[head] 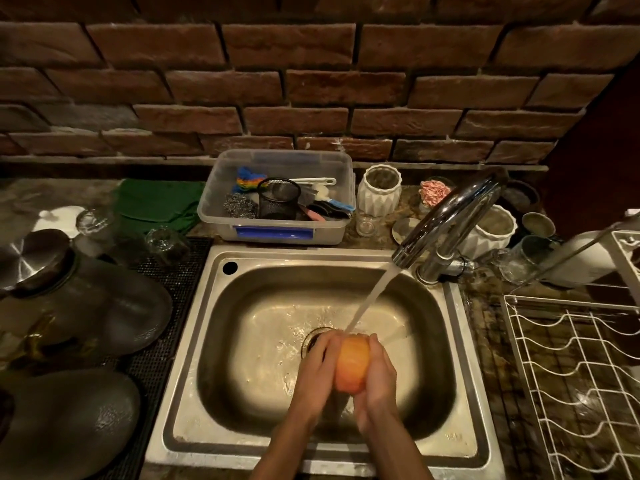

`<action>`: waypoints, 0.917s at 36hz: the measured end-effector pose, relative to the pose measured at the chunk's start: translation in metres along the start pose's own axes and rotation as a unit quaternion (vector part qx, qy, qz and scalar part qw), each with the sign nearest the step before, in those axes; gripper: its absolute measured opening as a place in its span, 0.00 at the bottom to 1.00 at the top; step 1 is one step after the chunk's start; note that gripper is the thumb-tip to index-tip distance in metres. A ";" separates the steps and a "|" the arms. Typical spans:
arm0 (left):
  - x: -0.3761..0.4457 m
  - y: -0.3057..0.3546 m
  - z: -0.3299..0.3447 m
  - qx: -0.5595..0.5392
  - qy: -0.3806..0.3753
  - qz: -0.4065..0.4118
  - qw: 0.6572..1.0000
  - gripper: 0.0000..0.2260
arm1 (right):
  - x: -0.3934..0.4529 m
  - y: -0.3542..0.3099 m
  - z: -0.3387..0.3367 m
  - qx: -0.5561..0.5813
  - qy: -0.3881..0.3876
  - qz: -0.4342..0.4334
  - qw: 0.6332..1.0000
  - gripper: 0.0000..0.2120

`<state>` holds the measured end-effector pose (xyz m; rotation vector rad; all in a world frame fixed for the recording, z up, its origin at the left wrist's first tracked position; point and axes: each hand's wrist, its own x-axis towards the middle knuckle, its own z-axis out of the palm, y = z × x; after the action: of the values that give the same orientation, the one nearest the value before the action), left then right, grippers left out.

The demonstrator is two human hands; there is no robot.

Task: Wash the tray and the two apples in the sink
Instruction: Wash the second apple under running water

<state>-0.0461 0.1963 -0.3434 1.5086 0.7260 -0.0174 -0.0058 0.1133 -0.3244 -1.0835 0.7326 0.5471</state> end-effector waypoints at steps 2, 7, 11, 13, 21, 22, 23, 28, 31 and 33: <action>-0.006 -0.007 0.004 0.002 -0.012 0.012 1.000 0.23 | 0.000 0.001 0.001 0.012 -0.012 0.024 1.000 0.21; -0.002 0.001 0.008 0.005 0.042 0.035 0.998 0.16 | -0.001 -0.005 0.009 -0.056 -0.042 -0.034 0.997 0.15; 0.004 0.018 0.017 -0.053 0.101 0.014 0.993 0.09 | -0.002 -0.010 0.012 -0.154 -0.065 -0.127 0.978 0.10; 0.007 0.019 0.019 -0.071 0.114 -0.005 0.991 0.07 | 0.000 -0.012 0.012 -0.189 -0.079 -0.139 0.969 0.10; 0.009 0.025 0.017 -0.084 0.145 -0.089 0.982 0.10 | 0.006 -0.011 0.003 -0.263 -0.130 -0.120 0.949 0.13; 0.010 0.026 0.015 -0.094 0.134 -0.113 0.980 0.11 | 0.006 -0.011 0.000 -0.288 -0.146 -0.123 0.938 0.14; 0.010 0.027 0.013 -0.110 0.120 -0.137 0.977 0.12 | 0.005 -0.011 -0.003 -0.315 -0.164 -0.125 0.926 0.15; 0.008 0.038 0.006 -0.152 0.058 -0.198 0.967 0.17 | 0.003 -0.006 -0.017 -0.303 -0.171 -0.131 0.928 0.22; 0.005 0.031 0.011 -0.149 0.030 -0.170 0.974 0.20 | 0.005 -0.005 -0.010 -0.259 -0.119 -0.175 0.942 0.12; 0.003 0.026 0.015 -0.109 0.021 -0.120 0.987 0.21 | 0.008 -0.003 -0.006 -0.235 -0.069 -0.198 0.949 0.07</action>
<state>-0.0258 0.1870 -0.3235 1.2110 0.9109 -0.0866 -0.0001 0.1075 -0.3306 -1.5736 0.2462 0.4538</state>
